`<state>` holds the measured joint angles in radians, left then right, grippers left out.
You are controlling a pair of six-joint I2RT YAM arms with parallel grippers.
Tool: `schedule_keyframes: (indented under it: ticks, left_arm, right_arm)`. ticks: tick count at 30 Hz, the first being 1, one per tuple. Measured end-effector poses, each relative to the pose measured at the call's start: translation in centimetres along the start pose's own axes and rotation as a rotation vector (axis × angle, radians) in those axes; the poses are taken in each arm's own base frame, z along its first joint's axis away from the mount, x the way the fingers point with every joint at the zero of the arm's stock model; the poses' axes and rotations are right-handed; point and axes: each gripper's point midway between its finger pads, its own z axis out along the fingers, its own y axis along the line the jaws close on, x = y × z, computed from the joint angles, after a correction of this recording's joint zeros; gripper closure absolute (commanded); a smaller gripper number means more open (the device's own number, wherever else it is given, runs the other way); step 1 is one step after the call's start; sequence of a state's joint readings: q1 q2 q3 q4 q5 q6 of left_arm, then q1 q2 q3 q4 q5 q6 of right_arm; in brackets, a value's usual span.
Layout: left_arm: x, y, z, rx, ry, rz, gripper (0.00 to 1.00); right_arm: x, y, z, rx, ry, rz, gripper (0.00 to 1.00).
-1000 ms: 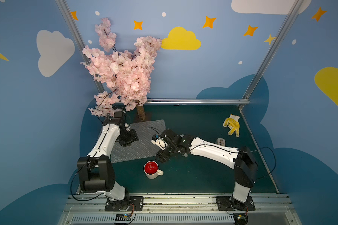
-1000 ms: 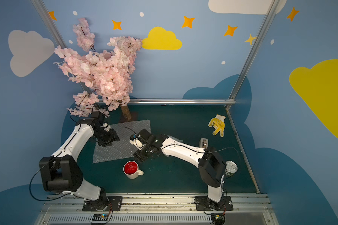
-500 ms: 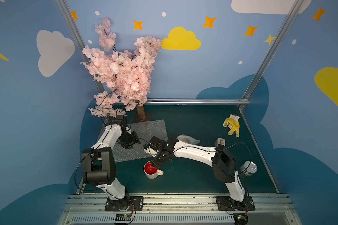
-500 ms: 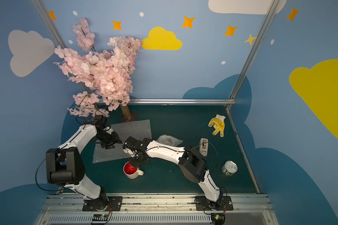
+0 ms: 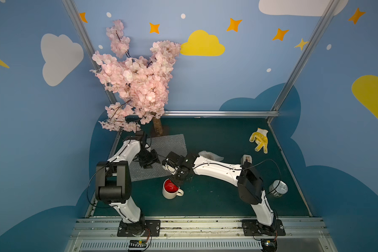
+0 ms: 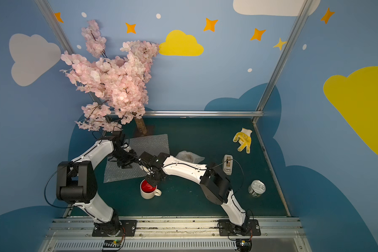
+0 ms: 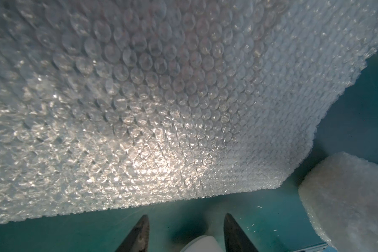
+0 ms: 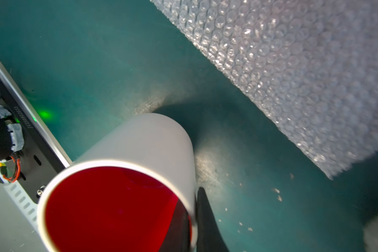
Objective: Wrap mugs in bubble wrap
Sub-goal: Pick up the mug from the center of the board, then move the bubble wrap to the center of the board.
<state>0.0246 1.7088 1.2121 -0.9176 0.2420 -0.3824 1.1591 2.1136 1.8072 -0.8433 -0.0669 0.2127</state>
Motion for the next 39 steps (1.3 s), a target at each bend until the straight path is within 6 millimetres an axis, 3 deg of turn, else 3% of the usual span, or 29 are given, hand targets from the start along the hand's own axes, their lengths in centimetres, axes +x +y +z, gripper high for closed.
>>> schedule_keyframes:
  ticks: [6, 16, 27, 39]
  left_arm:
    - [-1.0, -1.9, 0.9, -0.051, -0.018, 0.043, 0.45]
    - [-1.2, -3.6, 4.3, -0.114, 0.001, 0.067, 0.48]
    - [0.7, -3.7, 6.8, -0.198, 0.058, 0.102, 0.50]
    - [2.7, -3.0, 7.2, -0.253, 0.081, 0.130, 0.54]
  right_arm:
    - [0.0, -2.4, -2.5, 0.034, 0.001, 0.063, 1.00]
    - [-1.3, -11.3, -11.7, 0.102, -0.143, 0.242, 1.00]
    - [-2.9, -14.1, -15.2, 0.134, -0.220, 0.284, 1.00]
    - [-4.4, -16.1, -16.2, 0.156, -0.300, 0.327, 1.00]
